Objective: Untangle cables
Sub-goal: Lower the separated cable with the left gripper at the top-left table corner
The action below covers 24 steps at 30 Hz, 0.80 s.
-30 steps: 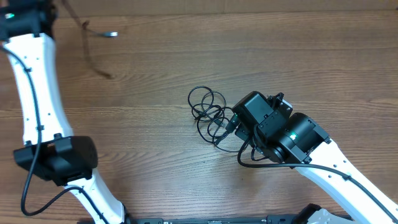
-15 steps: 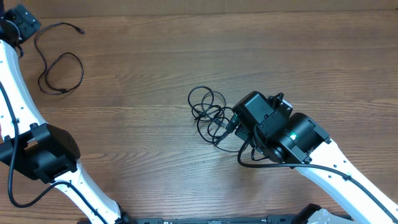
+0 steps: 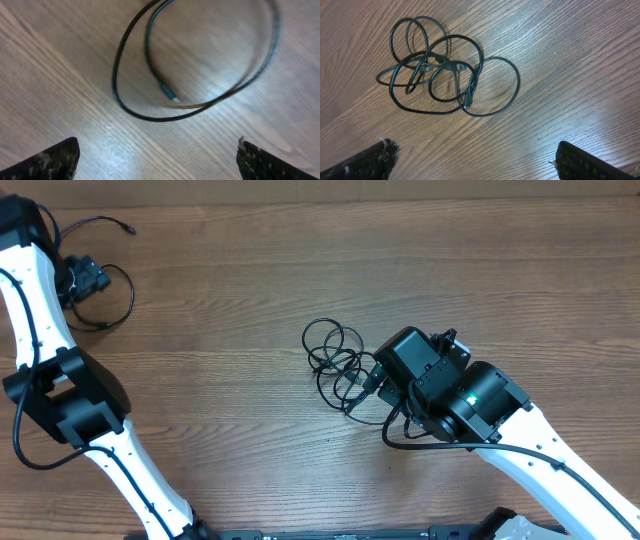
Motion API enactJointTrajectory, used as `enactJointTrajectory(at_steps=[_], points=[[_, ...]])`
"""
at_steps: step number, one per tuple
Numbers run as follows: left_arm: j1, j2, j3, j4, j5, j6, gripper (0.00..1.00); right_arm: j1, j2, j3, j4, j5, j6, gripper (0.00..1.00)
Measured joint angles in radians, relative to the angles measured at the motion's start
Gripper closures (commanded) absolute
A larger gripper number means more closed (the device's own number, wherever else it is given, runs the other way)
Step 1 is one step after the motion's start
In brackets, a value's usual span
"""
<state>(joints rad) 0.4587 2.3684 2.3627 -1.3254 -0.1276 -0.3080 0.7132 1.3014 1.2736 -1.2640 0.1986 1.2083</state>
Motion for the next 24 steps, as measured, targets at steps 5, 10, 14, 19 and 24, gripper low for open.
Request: enactJointTrajectory(at_steps=[5,10,14,19,24], points=[[0.022,0.026,0.0,-0.026,-0.007,-0.003,0.0,0.0,-0.001,0.0,0.001,0.0,-0.001,0.0],[0.036,0.068,0.0,-0.024,-0.004,-0.005,0.12,0.0,-0.001,0.0,0.0,0.0,-0.001,0.0],[0.037,0.115,0.0,-0.014,0.011,-0.005,0.19,0.0,-0.001,0.0,0.0,0.0,-0.001,0.0],[0.037,0.146,0.0,0.019,0.02,-0.002,0.38,0.0,-0.001,0.0,0.0,0.0,-0.001,0.0],[0.037,0.147,0.0,0.04,0.022,-0.003,0.36,0.0,-0.001,0.0,0.0,0.0,0.0,0.0]])
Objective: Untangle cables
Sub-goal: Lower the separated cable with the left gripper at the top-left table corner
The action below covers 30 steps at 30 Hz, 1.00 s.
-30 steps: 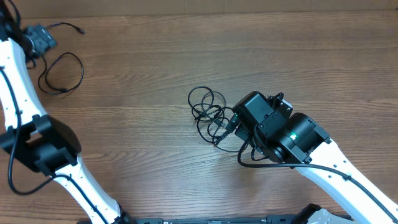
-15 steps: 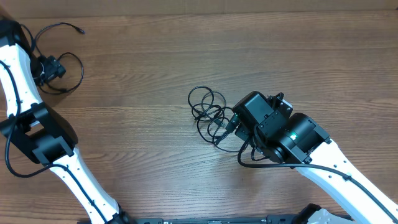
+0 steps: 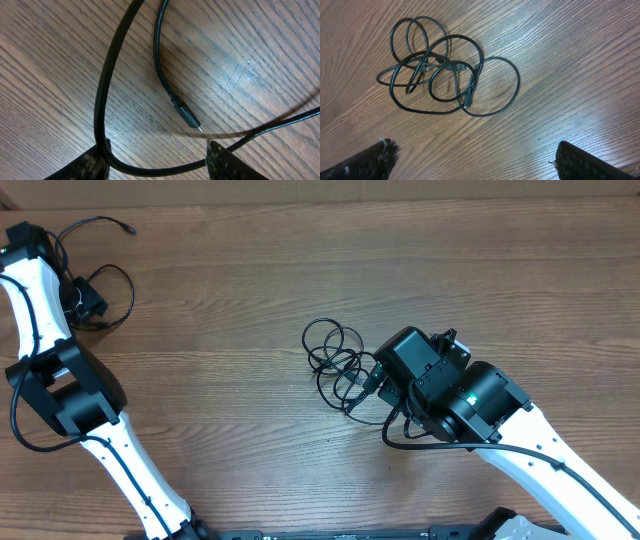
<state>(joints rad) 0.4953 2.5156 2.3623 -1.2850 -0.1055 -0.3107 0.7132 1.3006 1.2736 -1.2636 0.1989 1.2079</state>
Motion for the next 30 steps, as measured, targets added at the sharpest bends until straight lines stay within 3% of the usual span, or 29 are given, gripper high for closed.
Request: enactJointTrajectory(at_steps=[2,4,14,20,30], points=[[0.0,0.0,0.0,0.003,0.0,0.0,0.36,0.0,0.0,0.0,0.0,0.0,0.0,0.0],[0.0,0.006,0.0,0.002,0.0,0.0,0.43,0.0,0.0,0.0,0.0,0.0,0.0,0.0],[0.0,0.051,-0.004,0.039,0.042,-0.003,0.96,0.0,0.0,0.0,0.0,0.0,0.0,0.0],[0.0,0.053,0.011,0.16,0.277,-0.092,0.96,0.0,0.0,0.0,0.0,0.0,0.0,0.0],[0.0,0.055,0.074,0.679,0.724,-0.478,0.95,0.0,0.0,0.0,0.0,0.0,0.0,0.0]])
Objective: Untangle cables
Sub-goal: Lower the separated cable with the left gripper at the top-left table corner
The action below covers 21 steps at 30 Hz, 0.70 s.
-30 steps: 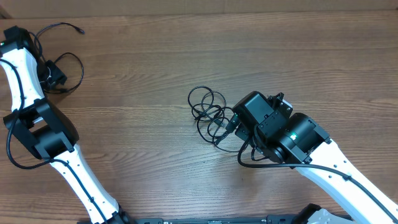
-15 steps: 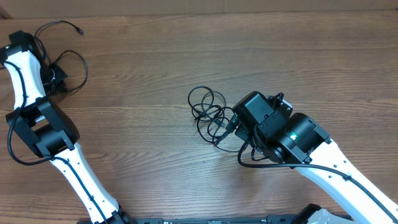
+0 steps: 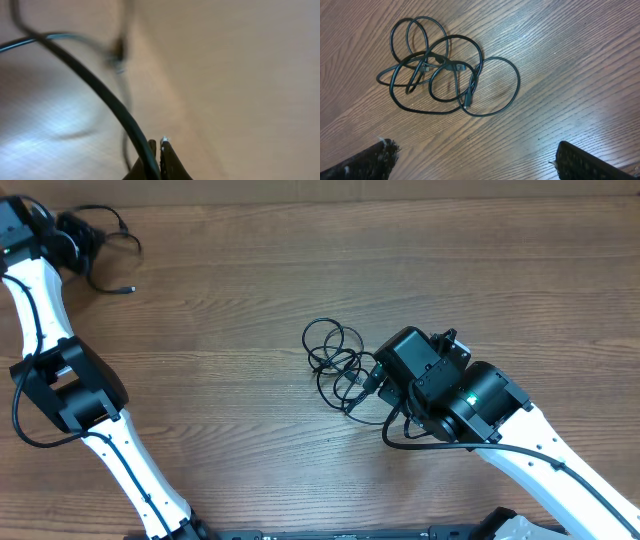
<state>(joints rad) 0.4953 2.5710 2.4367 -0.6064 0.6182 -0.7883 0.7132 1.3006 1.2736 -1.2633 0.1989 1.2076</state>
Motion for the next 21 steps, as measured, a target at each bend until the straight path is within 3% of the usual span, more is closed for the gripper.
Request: enactJointTrajectory(at_steps=[3,6,7,8,10,12,17,21], points=[[0.0,0.0,0.044,0.064,0.061,-0.031,0.82,0.0,0.0,0.0,-0.001,0.0,0.0,0.0],[0.0,0.0,0.058,0.021,0.083,0.014,0.66,0.0,0.0,0.0,0.0,0.0,0.0,0.0],[-0.001,0.0,0.059,-0.022,0.082,0.038,0.49,0.0,0.0,0.0,0.0,0.0,0.0,0.0],[-0.003,0.0,0.059,-0.084,0.067,0.07,0.41,0.0,0.0,0.0,0.0,0.0,0.0,0.0],[-0.006,0.0,0.057,-0.207,0.007,0.133,0.39,0.0,0.0,0.0,0.0,0.0,0.0,0.0],[-0.016,0.0,0.056,-0.328,-0.113,0.205,0.26,0.0,0.0,0.0,-0.001,0.0,0.0,0.0],[-0.027,0.0,0.055,-0.481,-0.348,0.299,0.24,0.0,0.0,0.0,0.0,0.0,0.0,0.0],[-0.03,0.0,0.055,-0.546,-0.441,0.367,0.18,0.0,0.0,0.0,0.0,0.0,0.0,0.0]])
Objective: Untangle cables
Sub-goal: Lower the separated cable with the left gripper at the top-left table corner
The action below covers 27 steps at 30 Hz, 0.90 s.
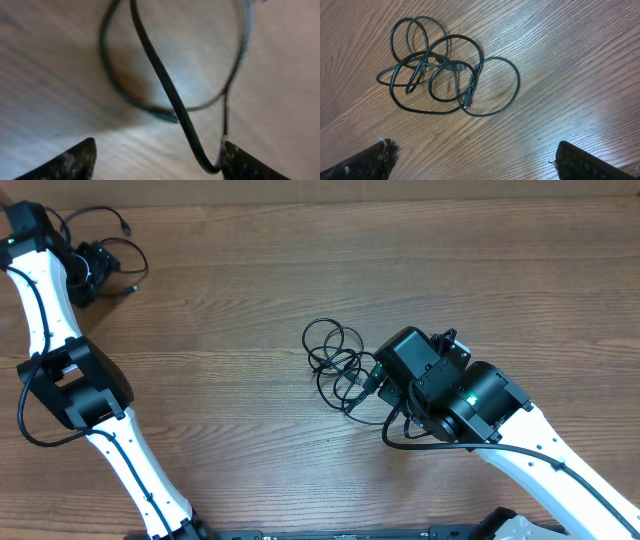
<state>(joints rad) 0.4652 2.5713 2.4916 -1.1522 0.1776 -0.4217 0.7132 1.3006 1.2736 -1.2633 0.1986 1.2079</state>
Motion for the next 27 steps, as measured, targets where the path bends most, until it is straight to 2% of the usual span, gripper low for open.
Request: enactJointTrajectory(at_steps=[12,19,23,26,27], points=[[-0.006,0.057,0.0,-0.022,-0.063,0.06,0.17,0.0,0.0,0.0,0.0,0.0,0.0,0.0],[-0.034,0.101,0.0,0.068,-0.041,0.063,0.26,0.0,0.0,0.0,0.002,0.0,0.0,0.0],[-0.04,0.111,0.0,0.118,-0.001,0.059,0.46,0.0,0.0,0.0,0.002,0.0,0.0,0.0],[-0.04,0.122,0.002,0.143,0.027,0.059,0.71,0.0,0.0,0.0,0.002,0.0,0.0,0.0],[-0.04,0.125,0.005,0.15,0.034,0.057,0.74,0.0,0.0,0.0,0.002,0.0,0.0,0.0]])
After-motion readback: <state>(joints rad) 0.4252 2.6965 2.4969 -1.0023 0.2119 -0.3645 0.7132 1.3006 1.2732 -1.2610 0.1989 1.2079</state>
